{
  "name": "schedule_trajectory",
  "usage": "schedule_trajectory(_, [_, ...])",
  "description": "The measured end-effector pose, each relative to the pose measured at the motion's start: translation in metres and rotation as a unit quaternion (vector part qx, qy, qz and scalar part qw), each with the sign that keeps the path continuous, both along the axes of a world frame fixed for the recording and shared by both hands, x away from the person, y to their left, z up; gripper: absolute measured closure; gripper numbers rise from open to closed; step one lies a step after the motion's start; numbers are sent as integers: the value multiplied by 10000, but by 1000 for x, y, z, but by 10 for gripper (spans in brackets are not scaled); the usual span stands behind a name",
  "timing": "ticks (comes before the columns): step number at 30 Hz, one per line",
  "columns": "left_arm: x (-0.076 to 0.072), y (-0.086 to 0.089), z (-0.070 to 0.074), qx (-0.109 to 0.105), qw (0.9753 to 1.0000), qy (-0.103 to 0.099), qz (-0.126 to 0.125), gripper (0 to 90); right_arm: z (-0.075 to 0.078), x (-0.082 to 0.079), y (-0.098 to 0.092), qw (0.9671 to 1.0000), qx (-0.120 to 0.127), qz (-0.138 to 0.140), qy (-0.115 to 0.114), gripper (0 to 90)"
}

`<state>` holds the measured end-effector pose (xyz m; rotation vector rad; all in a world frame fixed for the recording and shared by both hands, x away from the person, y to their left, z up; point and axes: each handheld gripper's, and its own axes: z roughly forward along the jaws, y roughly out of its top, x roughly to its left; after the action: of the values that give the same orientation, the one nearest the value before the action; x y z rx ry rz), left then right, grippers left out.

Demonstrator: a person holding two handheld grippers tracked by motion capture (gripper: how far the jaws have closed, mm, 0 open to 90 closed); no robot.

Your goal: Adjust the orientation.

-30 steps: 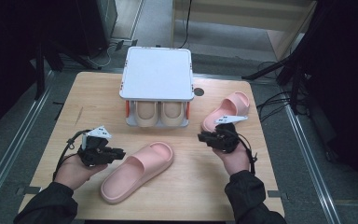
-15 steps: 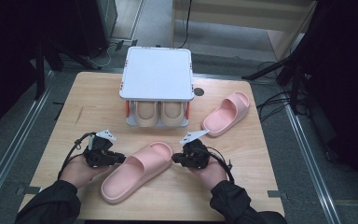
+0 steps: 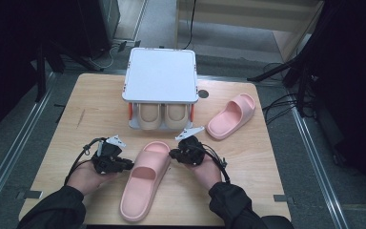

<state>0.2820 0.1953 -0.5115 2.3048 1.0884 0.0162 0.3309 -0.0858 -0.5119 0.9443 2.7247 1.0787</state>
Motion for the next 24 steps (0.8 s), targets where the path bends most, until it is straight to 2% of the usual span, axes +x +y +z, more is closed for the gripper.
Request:
schedule_trajectory(11, [1, 1, 2, -52, 10000, 26, 47, 764, -2, 8, 10, 9999, 70, -31, -74, 811])
schedule_trajectory(15, [4, 4, 5, -185, 9998, -17, 115, 713, -2, 9, 8, 9999, 69, -64, -53, 791])
schedule_trajectory(17, [6, 7, 8, -229, 9996, -71, 145, 660, 2, 8, 3, 9998, 77, -111, -114, 775])
schedule_trajectory(18, [10, 9, 11, -304, 9993, -103, 186, 639, 8, 8, -4, 9996, 161, -199, -149, 765])
schedule_trajectory(20, [12, 10, 13, -325, 9992, -143, 199, 633, 10, 8, -7, 9994, 197, -239, -162, 758])
schedule_trajectory(22, [17, 11, 15, -426, 9987, -188, 229, 617, 16, 8, -19, 9987, 294, -341, -228, 734])
schedule_trajectory(23, [17, 11, 15, -426, 9987, -188, 229, 612, 16, 8, -19, 9987, 294, -341, -228, 734])
schedule_trajectory(24, [20, 11, 17, -430, 9987, -183, 215, 607, 19, 7, -27, 9982, 323, -432, -258, 712])
